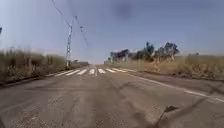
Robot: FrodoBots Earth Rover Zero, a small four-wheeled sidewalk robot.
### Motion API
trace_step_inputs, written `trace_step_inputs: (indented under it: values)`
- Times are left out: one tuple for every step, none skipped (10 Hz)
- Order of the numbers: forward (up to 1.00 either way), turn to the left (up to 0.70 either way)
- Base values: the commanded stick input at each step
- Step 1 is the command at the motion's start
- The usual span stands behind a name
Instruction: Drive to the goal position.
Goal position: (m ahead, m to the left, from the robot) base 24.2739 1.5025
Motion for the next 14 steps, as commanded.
trace_step_inputs:
  values:
    - [0.00, 0.45]
    - [0.00, 0.45]
    - [0.00, 0.45]
    - [0.00, 0.45]
    - [0.00, 0.45]
    - [0.00, 0.45]
    - [0.00, 0.45]
    - [0.00, 0.45]
    - [0.00, 0.45]
    - [0.00, 0.45]
    - [0.00, 0.45]
    - [0.00, 0.25]
    - [0.00, 0.02]
    - [0.00, 0.00]
